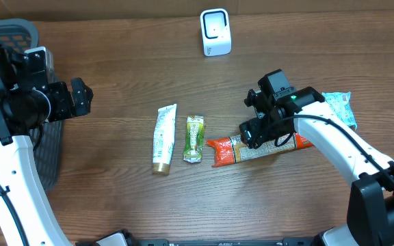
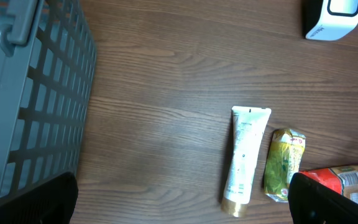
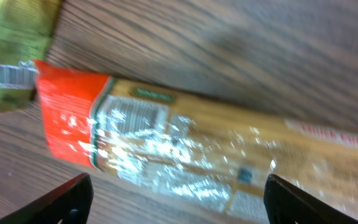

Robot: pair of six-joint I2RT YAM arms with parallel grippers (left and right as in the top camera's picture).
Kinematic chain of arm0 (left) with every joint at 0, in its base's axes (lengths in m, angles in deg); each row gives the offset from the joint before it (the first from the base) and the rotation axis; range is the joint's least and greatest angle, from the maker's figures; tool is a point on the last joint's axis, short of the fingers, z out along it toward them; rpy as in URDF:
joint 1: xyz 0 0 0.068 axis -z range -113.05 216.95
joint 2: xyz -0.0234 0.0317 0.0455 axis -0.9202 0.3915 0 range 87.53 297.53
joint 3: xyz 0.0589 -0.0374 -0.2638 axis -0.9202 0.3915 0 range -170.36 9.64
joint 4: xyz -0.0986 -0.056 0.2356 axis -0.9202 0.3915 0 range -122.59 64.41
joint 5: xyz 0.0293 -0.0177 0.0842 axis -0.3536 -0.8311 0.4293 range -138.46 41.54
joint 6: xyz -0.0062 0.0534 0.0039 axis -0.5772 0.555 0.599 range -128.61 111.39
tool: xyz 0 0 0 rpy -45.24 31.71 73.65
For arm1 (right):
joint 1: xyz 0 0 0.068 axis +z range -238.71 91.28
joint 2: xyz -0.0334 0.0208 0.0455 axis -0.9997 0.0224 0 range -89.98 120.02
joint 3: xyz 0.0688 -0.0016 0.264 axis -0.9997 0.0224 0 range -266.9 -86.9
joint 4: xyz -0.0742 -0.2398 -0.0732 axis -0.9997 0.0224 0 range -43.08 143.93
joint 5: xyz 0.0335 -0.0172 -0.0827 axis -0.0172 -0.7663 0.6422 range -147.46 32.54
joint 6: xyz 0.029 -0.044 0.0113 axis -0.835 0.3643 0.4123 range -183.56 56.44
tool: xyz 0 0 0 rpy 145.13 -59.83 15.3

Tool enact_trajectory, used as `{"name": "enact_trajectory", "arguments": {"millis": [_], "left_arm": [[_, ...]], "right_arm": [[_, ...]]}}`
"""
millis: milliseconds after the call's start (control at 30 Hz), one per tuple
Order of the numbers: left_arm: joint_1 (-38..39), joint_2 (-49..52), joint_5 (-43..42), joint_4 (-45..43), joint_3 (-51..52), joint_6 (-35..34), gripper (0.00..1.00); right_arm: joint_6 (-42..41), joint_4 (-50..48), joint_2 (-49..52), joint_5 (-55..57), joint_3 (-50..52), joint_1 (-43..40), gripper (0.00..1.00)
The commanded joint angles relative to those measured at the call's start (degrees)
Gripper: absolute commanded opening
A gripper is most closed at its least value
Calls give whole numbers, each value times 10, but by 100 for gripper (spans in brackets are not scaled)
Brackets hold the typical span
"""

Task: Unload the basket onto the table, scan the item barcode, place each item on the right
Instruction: 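Grasp the spaghetti pack and drag it rightward across the table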

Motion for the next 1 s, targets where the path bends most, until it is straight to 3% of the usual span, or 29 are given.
{"name": "enact_trajectory", "arguments": {"millis": [0, 100, 500, 833, 967], "left_arm": [[-2, 2, -8, 0, -8, 9, 100], [-2, 2, -9, 0, -8, 9, 100], [-2, 2, -8, 0, -8, 9, 100], [-2, 2, -9, 0, -8, 9, 99], [-2, 2, -9, 0, -8, 9, 99]], "right_arm": [[7, 21, 2, -10, -2, 3, 85], [43, 44, 3, -31, 3, 19, 85], [-3, 45, 11, -34, 73, 34, 82], [-3, -81, 11, -37, 124, 34, 83], [-3, -120, 21, -17, 131, 31, 78]]}}
